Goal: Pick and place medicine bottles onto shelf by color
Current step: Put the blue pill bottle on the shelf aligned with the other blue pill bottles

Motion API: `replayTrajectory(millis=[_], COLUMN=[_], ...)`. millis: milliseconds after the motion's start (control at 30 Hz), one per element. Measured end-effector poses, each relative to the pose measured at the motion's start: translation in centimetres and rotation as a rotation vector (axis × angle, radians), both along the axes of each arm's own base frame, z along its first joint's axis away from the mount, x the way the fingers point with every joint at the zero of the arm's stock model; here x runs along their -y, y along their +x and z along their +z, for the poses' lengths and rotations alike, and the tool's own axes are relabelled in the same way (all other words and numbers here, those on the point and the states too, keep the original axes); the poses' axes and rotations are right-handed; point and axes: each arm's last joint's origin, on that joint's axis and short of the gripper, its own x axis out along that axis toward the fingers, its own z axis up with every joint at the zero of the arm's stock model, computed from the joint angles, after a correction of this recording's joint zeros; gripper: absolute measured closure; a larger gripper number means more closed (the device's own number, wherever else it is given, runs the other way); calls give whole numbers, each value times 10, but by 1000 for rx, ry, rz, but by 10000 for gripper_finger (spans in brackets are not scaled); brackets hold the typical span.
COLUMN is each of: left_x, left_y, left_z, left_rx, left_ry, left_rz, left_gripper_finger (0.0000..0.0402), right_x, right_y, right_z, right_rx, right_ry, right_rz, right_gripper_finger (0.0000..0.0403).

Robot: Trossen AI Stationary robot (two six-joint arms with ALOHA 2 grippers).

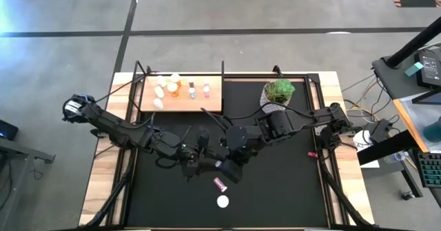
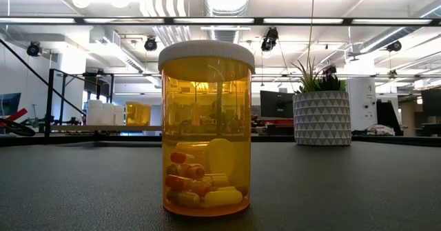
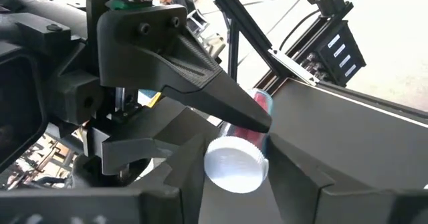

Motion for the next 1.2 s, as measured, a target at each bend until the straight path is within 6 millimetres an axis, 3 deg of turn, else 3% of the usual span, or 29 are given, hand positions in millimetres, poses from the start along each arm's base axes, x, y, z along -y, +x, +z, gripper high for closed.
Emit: replayTrajectory(millis=[533,933,1200], left_x=[0,-1,-2], left_y=[0,0,1], left_z=[0,0,0], left_rx=[-1,1,4], left_ry=[-2,-4,-4], left_rz=[2,18,31], left_gripper_finger=[283,284,284], right_x=[0,1,16], right_y=[0,-2,-28], right_z=[0,3,21], right_rx=[-1,20,10], right_ry=[5,-10,-72], right_rz=[1,18,49], right_gripper_finger=[310,220,200])
